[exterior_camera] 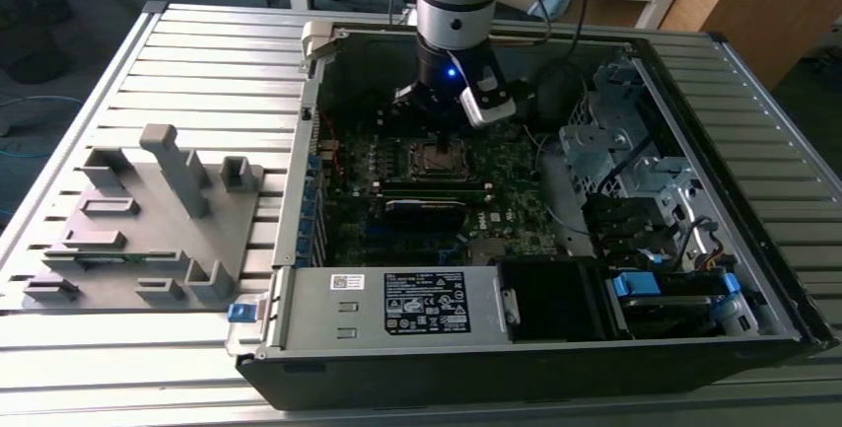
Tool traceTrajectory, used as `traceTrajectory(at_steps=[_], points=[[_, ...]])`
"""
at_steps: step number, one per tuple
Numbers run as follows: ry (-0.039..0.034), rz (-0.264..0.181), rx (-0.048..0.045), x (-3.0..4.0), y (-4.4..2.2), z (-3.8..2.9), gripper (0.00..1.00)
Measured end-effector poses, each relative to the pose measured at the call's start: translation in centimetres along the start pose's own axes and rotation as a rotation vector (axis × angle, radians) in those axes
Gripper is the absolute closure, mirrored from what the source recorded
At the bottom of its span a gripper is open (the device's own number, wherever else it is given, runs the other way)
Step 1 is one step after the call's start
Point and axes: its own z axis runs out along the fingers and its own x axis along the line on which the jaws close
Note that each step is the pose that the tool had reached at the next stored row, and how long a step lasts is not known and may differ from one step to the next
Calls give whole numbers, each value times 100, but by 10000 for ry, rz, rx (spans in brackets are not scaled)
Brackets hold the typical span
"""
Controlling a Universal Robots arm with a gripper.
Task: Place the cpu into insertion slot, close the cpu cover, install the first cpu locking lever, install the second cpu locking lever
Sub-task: 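Install the first cpu locking lever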
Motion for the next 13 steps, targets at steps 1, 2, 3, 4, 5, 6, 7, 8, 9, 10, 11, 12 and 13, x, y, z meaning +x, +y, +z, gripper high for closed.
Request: traceTrajectory(at_steps=[1, 2, 3, 4, 5, 6, 7, 8, 9, 10, 11, 12, 13], points=[[-1, -1, -2, -1, -9, 0, 89], [-1, -1, -2, -1, -11, 1, 89], [-1, -1, -2, -1, -12, 1, 89], [0, -1, -1, -1, -13, -1, 89], [2, -1, -1, -1, -13, -10, 89], [2, -1, -4, -2, -13, -20, 89], [2, -1, -9, -3, -12, -31, 89], [3, 0, -13, -3, -12, -45, 89], [3, 0, -18, -4, -11, -60, 89], [4, 0, -22, -6, -11, -79, 89], [4, 0, -26, -6, -10, -95, 89], [5, 1, -35, -7, -10, -108, 89], [7, 1, -53, -8, -10, -114, 89]])
